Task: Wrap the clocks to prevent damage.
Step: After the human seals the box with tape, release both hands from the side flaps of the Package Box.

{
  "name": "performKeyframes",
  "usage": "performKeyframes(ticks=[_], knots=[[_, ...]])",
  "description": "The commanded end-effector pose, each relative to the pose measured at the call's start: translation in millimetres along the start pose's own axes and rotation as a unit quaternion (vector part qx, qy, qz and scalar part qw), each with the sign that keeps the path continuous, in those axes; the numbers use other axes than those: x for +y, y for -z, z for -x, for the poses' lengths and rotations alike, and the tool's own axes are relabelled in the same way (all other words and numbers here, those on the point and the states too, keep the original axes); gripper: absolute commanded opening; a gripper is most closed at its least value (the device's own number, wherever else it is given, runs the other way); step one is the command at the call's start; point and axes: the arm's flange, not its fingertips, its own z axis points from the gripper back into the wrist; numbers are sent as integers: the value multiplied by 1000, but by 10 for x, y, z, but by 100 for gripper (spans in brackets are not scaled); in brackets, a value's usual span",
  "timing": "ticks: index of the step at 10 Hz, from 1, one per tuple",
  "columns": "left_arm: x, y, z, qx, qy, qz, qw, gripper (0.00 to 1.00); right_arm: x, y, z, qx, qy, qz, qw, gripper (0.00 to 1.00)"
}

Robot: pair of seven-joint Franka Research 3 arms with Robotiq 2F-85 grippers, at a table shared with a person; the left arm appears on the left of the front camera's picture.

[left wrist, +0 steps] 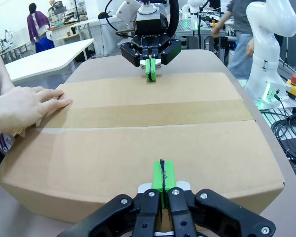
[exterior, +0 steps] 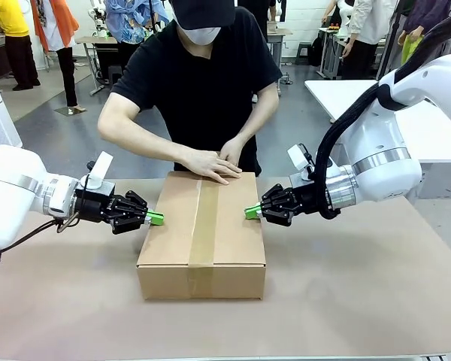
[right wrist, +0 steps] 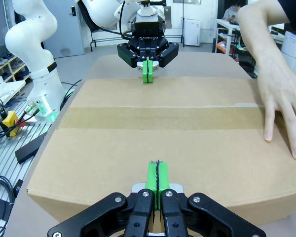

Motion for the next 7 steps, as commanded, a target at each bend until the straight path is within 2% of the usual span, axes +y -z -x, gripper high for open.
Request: performKeyframes(ticks=[1,7], knots=[[-1,7,12,3,0,-1,1000,0,9,18,21,3,1,0,1000,1],[-1,7,12,3,0,-1,1000,0,9,18,21,3,1,0,1000,1]])
